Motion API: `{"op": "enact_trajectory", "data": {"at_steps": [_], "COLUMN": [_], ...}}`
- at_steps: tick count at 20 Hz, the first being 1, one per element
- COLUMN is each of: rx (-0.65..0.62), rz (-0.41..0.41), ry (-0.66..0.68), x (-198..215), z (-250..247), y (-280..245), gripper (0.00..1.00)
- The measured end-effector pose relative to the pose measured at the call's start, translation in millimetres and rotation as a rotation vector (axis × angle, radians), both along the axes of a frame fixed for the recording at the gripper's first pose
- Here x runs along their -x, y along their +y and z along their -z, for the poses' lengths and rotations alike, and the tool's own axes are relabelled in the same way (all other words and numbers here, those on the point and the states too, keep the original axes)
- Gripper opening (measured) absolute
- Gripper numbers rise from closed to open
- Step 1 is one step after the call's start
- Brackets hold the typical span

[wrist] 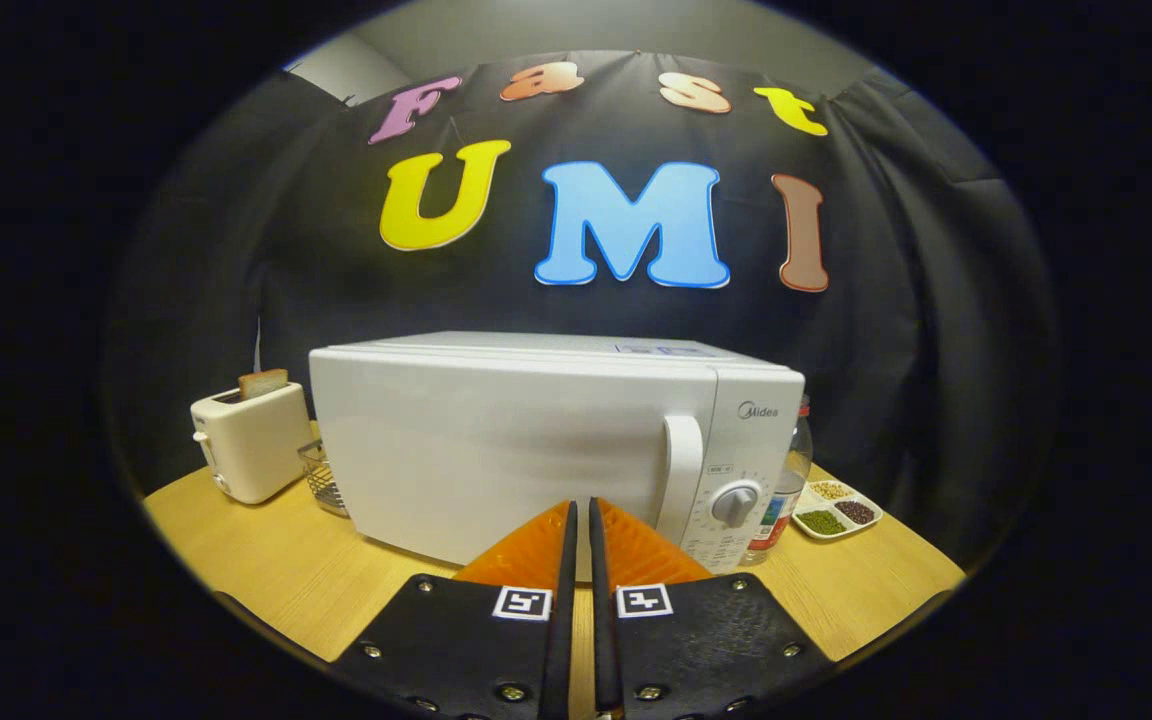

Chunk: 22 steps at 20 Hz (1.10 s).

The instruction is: Open the microwave, put the food inside, and close the microwave door.

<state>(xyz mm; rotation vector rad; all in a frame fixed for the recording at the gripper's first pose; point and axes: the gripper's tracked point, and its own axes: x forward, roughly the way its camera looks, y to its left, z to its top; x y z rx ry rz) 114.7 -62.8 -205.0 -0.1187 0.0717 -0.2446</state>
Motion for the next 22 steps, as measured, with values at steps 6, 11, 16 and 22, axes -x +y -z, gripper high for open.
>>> {"op": "enact_trajectory", "data": {"at_steps": [6, 11, 16, 22], "rx": [-0.019, 0.037, 0.044, 0.059], "rz": [-0.112, -0.127, -0.145, -0.04], "ry": [-0.107, -0.189, -0.188, -0.18], "x": [63, 100, 119, 125], "z": [-64, -133, -172, -195], "y": [27, 41, 61, 46], "gripper": [0.09, 0.09, 0.1, 0.43]}}
